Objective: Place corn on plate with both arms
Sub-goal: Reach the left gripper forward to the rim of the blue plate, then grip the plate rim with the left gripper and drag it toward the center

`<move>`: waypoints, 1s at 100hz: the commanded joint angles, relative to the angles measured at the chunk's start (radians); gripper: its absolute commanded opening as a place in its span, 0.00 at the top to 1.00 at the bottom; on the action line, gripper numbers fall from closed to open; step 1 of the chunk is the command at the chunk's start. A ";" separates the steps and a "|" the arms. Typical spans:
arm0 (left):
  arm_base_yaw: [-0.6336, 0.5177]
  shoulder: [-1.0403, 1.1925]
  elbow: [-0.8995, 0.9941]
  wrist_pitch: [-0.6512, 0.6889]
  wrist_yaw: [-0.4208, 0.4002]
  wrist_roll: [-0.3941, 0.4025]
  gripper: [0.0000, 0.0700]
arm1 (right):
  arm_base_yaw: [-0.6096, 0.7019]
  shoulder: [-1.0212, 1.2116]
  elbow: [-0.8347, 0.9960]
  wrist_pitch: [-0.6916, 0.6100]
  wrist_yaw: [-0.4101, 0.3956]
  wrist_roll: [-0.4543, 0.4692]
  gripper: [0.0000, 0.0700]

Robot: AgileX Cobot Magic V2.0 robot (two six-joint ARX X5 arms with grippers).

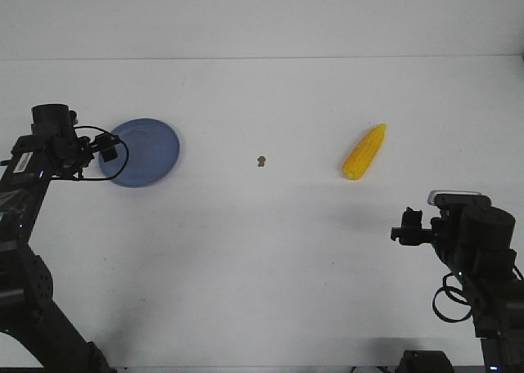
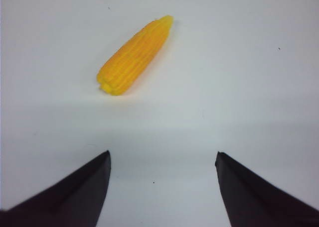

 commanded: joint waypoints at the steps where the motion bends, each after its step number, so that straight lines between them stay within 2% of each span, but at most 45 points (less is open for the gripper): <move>1: 0.004 0.047 0.021 0.013 0.003 0.015 0.39 | 0.000 0.005 0.018 0.013 0.000 0.001 0.36; 87: 0.004 0.171 0.021 0.026 0.003 0.015 0.40 | 0.000 0.005 0.018 0.011 0.000 0.001 0.36; 90: 0.004 0.171 0.021 0.026 0.003 0.015 0.43 | 0.000 0.005 0.018 0.011 0.000 0.001 0.36; 93: 0.004 0.171 0.021 0.025 0.003 0.015 0.51 | 0.000 0.005 0.018 0.011 0.000 0.001 0.36; 100: 0.004 0.171 0.021 0.022 0.003 0.015 0.86 | 0.000 0.005 0.018 0.011 -0.001 0.001 0.36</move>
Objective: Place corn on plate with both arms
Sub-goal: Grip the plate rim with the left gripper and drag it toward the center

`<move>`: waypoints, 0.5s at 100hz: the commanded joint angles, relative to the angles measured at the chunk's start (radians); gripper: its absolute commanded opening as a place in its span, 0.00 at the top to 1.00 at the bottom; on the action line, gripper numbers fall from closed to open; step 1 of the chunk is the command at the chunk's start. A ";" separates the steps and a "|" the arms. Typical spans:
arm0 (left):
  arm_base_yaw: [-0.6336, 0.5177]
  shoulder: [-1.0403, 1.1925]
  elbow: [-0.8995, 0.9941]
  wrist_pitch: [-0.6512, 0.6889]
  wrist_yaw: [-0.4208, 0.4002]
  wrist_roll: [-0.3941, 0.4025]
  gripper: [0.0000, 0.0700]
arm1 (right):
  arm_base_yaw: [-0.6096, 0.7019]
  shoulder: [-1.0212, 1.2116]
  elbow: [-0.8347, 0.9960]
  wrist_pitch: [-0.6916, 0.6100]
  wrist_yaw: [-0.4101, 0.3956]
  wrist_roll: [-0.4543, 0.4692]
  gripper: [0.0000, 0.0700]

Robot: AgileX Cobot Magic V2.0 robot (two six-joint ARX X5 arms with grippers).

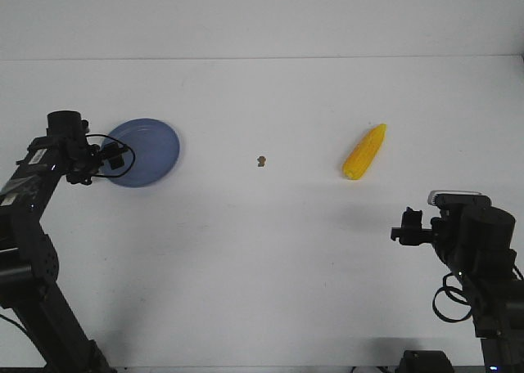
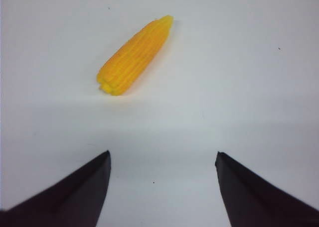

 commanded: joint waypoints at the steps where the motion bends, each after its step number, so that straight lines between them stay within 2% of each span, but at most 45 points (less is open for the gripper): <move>1: 0.004 0.037 0.016 -0.011 0.003 0.002 0.89 | 0.000 0.005 0.018 0.011 -0.001 0.001 0.36; 3: 0.004 0.037 0.016 -0.011 0.006 0.002 1.00 | 0.000 0.005 0.018 0.011 0.000 0.001 0.36; 15: 0.004 0.032 0.017 -0.011 0.035 0.002 0.99 | 0.000 0.005 0.018 0.011 0.000 0.001 0.36; 23: 0.010 0.024 0.017 -0.011 0.084 -0.001 0.99 | 0.000 0.005 0.018 0.011 0.000 0.000 0.36; 50: 0.025 -0.103 0.017 -0.024 0.333 -0.009 0.99 | 0.000 0.005 0.018 0.011 0.000 0.000 0.36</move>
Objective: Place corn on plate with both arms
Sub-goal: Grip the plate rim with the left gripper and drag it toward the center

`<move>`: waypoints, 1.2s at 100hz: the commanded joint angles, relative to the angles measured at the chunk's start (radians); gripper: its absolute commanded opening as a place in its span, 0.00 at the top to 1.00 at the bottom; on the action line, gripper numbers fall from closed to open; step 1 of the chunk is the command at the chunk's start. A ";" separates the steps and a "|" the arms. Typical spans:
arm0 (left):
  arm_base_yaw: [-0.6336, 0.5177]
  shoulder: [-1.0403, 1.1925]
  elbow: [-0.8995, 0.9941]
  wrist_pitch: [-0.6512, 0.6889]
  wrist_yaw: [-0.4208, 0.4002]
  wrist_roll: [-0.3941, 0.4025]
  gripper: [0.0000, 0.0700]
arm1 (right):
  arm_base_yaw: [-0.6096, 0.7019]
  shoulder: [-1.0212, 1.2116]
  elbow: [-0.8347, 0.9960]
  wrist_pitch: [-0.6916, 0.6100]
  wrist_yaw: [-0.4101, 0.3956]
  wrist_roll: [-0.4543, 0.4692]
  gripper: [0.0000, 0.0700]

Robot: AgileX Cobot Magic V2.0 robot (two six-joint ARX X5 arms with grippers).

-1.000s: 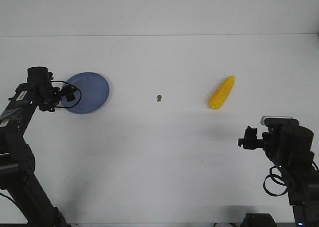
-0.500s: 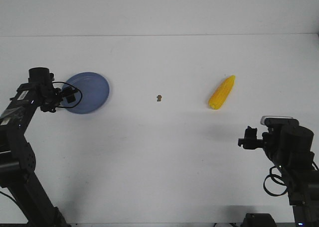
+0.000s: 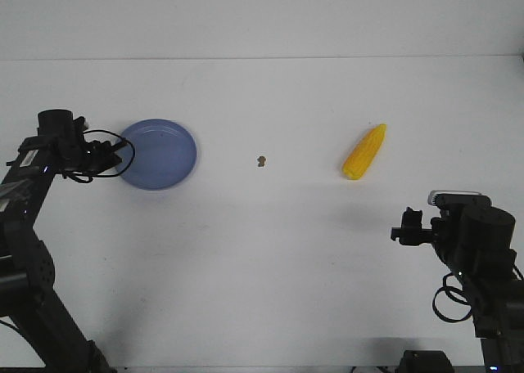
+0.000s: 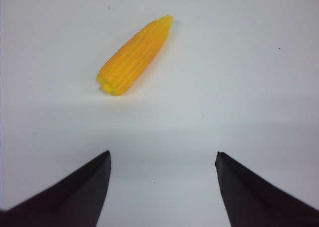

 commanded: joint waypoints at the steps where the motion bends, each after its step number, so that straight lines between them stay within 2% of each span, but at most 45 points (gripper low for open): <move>1: 0.003 -0.052 0.017 0.003 0.069 0.001 0.99 | 0.000 0.005 0.018 0.011 -0.001 0.000 0.36; 14: -0.007 -0.130 0.017 -0.028 0.145 0.009 0.99 | 0.000 0.005 0.018 0.011 0.000 0.000 0.36; 38: -0.101 -0.277 -0.052 -0.077 0.193 0.019 0.99 | 0.000 0.005 0.018 0.011 0.000 0.000 0.36; 60: -0.253 -0.406 -0.210 -0.053 0.196 0.018 0.99 | 0.000 0.005 0.018 0.011 0.000 0.001 0.36; 85: -0.428 -0.424 -0.367 0.028 0.196 -0.003 0.99 | 0.000 0.005 0.018 0.011 -0.001 0.001 0.36; 120: -0.552 -0.424 -0.499 0.150 0.196 -0.041 0.99 | 0.000 0.005 0.018 0.009 -0.001 0.001 0.36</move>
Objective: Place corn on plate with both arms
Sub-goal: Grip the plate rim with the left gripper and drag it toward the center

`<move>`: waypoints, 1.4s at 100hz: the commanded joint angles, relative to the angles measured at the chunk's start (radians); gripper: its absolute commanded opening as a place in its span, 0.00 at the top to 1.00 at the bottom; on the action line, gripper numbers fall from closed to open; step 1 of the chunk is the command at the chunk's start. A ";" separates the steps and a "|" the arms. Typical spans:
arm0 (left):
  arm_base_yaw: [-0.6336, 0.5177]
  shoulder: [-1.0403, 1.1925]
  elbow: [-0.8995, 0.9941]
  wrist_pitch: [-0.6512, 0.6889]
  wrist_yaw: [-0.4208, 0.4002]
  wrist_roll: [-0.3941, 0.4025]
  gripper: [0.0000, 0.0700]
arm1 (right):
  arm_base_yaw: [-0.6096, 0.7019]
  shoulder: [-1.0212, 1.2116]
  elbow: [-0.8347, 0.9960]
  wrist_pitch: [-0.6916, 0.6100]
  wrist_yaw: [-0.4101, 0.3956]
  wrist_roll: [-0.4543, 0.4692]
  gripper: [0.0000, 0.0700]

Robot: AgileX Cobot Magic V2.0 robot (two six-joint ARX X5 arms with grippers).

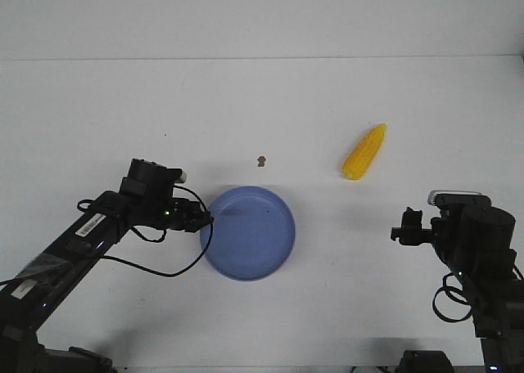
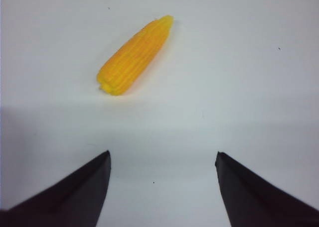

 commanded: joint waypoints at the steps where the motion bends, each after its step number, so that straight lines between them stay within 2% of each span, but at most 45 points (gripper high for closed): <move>1: -0.016 0.013 0.000 0.028 0.008 -0.018 0.99 | 0.000 0.005 0.018 0.009 -0.001 0.001 0.36; 26: -0.052 0.016 -0.011 0.051 0.002 -0.040 0.99 | 0.000 0.005 0.018 0.009 -0.001 0.001 0.36; 38: -0.055 0.022 -0.011 0.053 -0.021 -0.040 0.99 | 0.000 0.005 0.018 0.009 -0.001 0.001 0.36; 127: -0.057 0.178 -0.011 0.087 -0.029 -0.028 0.98 | 0.000 0.005 0.018 0.008 -0.001 0.001 0.36; 140: -0.057 0.178 -0.011 0.078 -0.071 -0.020 0.95 | 0.000 0.005 0.018 0.009 -0.001 0.001 0.36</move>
